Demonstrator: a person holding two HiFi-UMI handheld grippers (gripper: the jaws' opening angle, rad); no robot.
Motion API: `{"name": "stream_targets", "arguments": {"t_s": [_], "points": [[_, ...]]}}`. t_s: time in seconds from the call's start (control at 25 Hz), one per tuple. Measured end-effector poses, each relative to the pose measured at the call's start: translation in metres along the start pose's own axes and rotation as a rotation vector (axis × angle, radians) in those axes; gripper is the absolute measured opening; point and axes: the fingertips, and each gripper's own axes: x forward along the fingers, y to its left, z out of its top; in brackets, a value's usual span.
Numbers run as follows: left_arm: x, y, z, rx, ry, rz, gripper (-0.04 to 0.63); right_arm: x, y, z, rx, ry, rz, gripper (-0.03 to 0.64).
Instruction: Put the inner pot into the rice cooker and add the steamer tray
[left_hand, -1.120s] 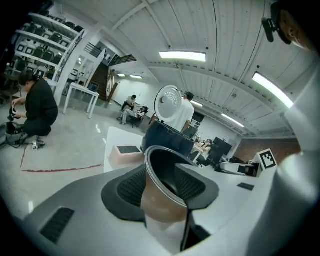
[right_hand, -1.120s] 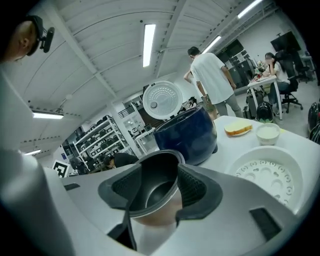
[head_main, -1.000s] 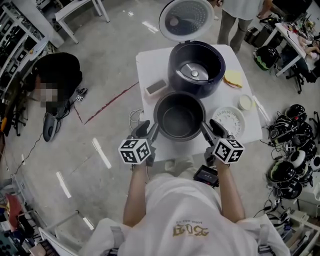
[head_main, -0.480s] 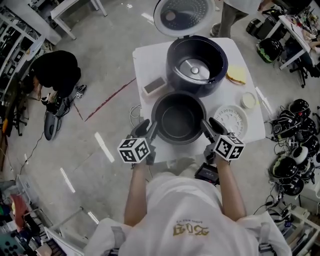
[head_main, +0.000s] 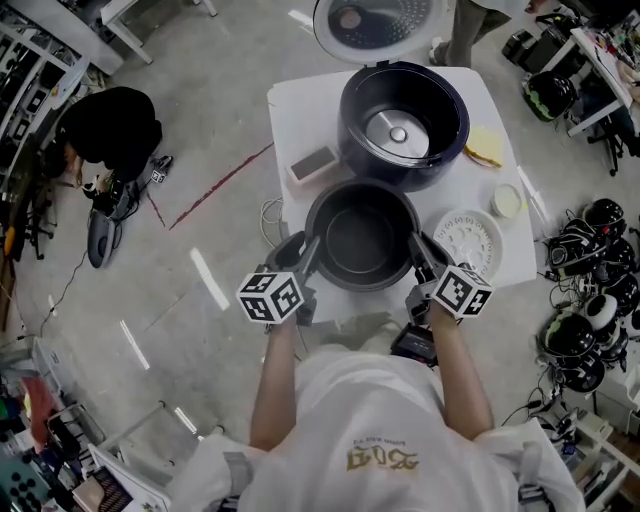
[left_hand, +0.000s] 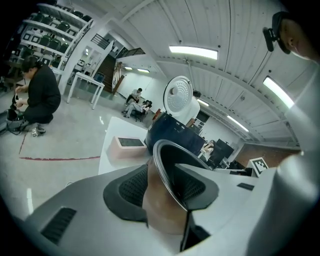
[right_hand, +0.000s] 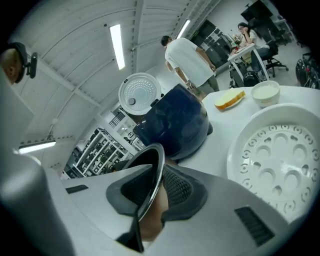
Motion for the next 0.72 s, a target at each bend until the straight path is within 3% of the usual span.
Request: {"name": "stream_targets", "arguments": {"t_s": [0.16,0.32,0.72], "points": [[0.0059,-0.0031,-0.0002,-0.033,0.007,-0.016,0.129,0.0035,0.0013,0.0004,-0.008,0.002,-0.006,0.077],[0.0051,-0.0008,0.0,-0.078,0.008,-0.005,0.123,0.0039,0.0016,-0.0005,0.01,-0.001,-0.008,0.075],[0.0036,-0.0024,-0.0008,-0.091,0.006,-0.018,0.109,0.0021,-0.0017,-0.0018,0.039,0.012,-0.029,0.066]]}}
